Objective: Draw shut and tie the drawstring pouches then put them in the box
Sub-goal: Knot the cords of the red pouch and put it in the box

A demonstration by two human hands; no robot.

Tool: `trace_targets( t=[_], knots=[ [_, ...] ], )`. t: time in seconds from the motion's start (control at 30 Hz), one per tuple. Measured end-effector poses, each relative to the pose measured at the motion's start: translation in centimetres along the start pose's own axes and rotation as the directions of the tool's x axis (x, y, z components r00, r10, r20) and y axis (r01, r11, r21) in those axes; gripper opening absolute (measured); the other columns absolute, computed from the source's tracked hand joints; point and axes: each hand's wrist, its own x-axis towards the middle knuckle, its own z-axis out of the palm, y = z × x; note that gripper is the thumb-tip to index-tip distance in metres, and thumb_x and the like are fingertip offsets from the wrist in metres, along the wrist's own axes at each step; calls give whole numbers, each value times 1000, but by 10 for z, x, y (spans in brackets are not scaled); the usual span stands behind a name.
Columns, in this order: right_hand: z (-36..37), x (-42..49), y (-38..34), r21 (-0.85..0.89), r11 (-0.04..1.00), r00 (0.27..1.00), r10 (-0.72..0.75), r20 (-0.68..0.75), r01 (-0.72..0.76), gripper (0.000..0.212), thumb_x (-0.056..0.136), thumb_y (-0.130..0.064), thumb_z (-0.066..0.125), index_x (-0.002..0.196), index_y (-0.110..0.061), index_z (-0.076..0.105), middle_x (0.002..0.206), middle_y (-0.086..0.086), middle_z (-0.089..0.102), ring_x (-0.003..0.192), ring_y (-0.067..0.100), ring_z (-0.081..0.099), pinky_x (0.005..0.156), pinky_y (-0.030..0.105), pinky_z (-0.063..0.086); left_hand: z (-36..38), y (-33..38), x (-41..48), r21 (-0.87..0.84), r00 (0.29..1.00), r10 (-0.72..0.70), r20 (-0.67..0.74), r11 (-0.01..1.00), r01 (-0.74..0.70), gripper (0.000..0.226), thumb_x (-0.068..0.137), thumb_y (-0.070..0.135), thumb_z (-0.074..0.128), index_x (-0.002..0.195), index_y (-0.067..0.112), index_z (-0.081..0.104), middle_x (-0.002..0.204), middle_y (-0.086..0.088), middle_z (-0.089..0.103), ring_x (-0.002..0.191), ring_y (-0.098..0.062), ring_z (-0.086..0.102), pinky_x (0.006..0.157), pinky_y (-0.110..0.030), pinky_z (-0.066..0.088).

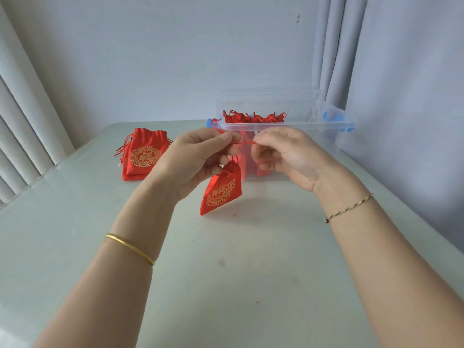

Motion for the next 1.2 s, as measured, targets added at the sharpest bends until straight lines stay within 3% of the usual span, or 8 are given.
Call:
trace_targets(
  t=[0.17,0.3,0.4,0.53,0.67,0.9,1.07,1.2],
  knots=[
    [-11,-10,-4,-231,973,952,51,301,20,19,82,-17,61,63,-15,64,64,-5,66,64,10,55,62,22,44,2,1,0,0,998,0,-61,1000,0,10,86,-2,56,87,1,65,74,-1,67,60,-6,58,54,-14,47],
    [-10,-4,-4,-211,977,998,-31,53,41,29,94,-27,48,75,-17,68,73,-3,68,67,10,57,64,26,44,3,4,-2,50,999,32,8,998,-33,19,86,-9,53,86,8,61,72,0,62,65,-11,54,58,-17,49],
    [2,3,3,-73,993,996,-90,24,92,28,97,-9,38,88,-15,63,78,1,65,72,14,59,68,26,46,5,3,-4,186,989,112,94,974,-128,22,86,-12,52,90,9,58,77,-2,61,67,-12,55,63,-20,49],
    [13,3,13,28,1000,998,1,70,-3,28,97,-4,37,84,-15,59,70,1,64,59,9,61,59,20,47,9,-2,1,596,930,362,62,734,-325,27,82,-11,53,92,14,59,85,-1,61,74,-7,54,71,-18,46],
    [12,4,15,132,989,988,48,149,-68,27,95,-6,41,82,-17,62,68,-3,66,61,11,61,61,22,46,14,-8,2,668,861,508,-4,642,-376,31,79,-5,60,99,20,61,83,7,61,76,-3,54,70,-19,45],
    [14,3,18,226,968,969,52,241,-108,27,95,-15,43,74,-17,59,72,-3,63,60,7,59,54,17,42,13,-12,2,595,825,558,-90,695,-405,39,78,-4,62,97,31,63,82,6,71,76,-9,62,63,-19,44],
    [9,7,18,220,970,992,83,91,-101,33,98,-21,40,68,-15,53,82,8,62,66,16,60,61,25,45,10,-10,2,488,890,442,-110,804,-338,30,84,-1,61,80,28,68,69,18,69,67,0,62,59,-15,46],
    [2,8,19,262,964,995,71,-77,-49,44,97,-28,43,54,-18,42,72,6,62,65,20,60,61,29,46,2,-8,3,363,934,307,-183,904,-226,18,91,6,55,89,18,69,78,9,73,75,-8,69,56,-14,45]
  ],
)
